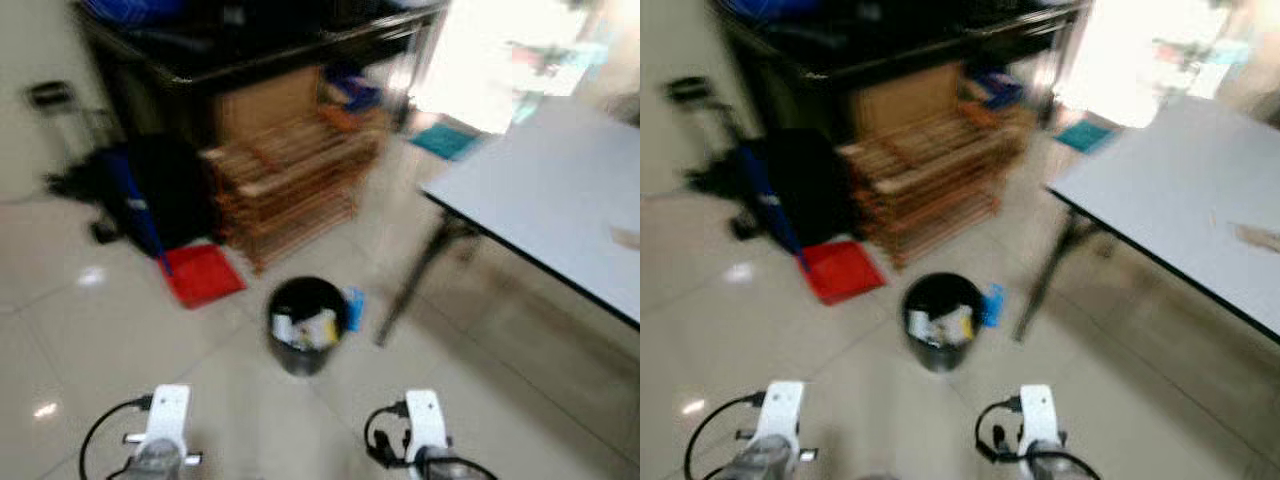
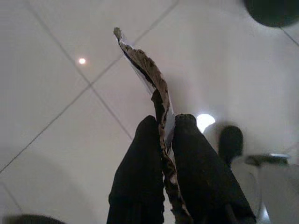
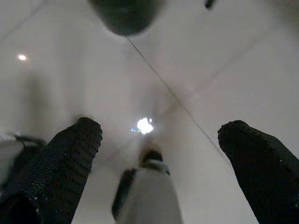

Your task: Picking trash to rubbish bin

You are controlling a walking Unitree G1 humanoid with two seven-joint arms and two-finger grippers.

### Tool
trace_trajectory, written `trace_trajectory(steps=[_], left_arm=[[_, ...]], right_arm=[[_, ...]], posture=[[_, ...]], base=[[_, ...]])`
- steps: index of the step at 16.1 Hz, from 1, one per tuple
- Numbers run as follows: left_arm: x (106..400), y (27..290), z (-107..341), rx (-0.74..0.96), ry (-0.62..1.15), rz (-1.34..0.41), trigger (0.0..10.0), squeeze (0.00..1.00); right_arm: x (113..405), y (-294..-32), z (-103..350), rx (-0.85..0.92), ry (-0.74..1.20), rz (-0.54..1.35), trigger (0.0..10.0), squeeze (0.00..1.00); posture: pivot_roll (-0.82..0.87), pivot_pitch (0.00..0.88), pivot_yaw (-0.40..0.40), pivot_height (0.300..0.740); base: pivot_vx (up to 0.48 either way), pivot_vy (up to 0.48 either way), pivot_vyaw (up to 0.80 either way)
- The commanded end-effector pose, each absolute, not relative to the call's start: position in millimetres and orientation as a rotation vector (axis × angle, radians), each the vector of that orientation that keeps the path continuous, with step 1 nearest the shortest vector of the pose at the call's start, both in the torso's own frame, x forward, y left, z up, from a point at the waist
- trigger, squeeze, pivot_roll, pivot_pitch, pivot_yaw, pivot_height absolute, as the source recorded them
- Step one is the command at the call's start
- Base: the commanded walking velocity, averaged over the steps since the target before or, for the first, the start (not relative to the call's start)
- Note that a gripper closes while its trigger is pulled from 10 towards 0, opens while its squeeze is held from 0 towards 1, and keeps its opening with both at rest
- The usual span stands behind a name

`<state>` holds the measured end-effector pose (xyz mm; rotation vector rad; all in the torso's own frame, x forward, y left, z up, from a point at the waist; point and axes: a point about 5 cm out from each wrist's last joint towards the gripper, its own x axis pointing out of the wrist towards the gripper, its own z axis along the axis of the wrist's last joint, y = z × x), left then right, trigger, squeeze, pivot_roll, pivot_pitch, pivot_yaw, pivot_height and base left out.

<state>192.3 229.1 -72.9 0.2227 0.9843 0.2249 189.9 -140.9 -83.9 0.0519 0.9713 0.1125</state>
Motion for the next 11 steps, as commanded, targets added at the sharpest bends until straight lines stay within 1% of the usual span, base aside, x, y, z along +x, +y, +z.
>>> trace_trajectory(steps=[1, 8, 11], left_arm=[[191.6, 221.0, -75.1, 0.212, 0.990, 0.203, 10.0, 0.00], [191.5, 221.0, -75.1, 0.215, 0.990, 0.198, 10.0, 0.00], [191.3, 220.9, -75.3, 0.215, 0.990, 0.197, 10.0, 0.00]], right_arm=[[183.8, -151.4, -86.7, 0.054, 0.988, 0.078, 10.0, 0.00], [183.9, -151.9, -86.6, 0.082, 0.982, 0.060, 10.0, 0.00], [184.4, -152.2, -86.3, 0.095, 0.978, 0.052, 10.0, 0.00]], posture=[[0.01, 0.067, -0.048, 0.740], [0.01, 0.068, -0.049, 0.740], [0.01, 0.068, -0.047, 0.740]], base=[[0.480, 0.000, 0.00], [0.480, 0.000, 0.00], [0.480, 0.000, -0.80]])
